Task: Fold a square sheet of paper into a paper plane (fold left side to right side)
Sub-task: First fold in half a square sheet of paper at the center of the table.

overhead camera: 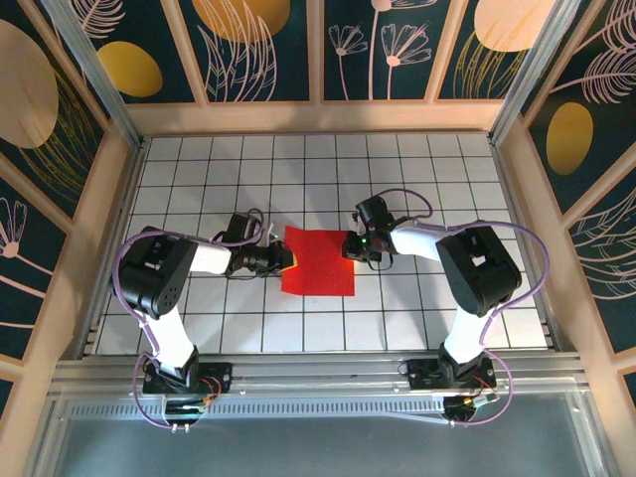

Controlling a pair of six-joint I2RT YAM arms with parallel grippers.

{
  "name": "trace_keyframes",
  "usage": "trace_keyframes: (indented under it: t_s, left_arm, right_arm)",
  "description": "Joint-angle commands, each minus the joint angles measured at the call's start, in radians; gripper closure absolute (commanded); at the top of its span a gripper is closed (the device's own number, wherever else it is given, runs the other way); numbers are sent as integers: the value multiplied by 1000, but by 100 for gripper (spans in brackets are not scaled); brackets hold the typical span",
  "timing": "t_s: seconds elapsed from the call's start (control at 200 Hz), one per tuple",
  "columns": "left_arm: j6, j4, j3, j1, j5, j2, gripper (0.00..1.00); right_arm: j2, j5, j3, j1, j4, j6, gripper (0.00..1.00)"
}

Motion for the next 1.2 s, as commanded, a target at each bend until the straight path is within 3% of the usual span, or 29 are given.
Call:
trace_keyframes:
  t_s: [0.0, 0.205, 0.595, 0.836, 1.196]
  left_arm:
    - [8, -24, 22, -6, 3, -12, 89]
    - [-6, -17, 32, -14, 23, -77, 65]
    - [-38, 6, 79, -54, 54, -117, 44]
    - [-49, 15, 139, -112, 56, -57, 36]
    - [-26, -15, 182, -140, 24, 14, 37]
  right_arm:
    - [33, 52, 1, 5, -56, -13, 87]
    - [30, 65, -18, 23, -48, -16, 87]
    - [38, 79, -14, 26, -38, -14, 87]
    - [40, 80, -6, 31, -37, -12, 86]
    - [8, 70, -17, 29, -8, -6, 87]
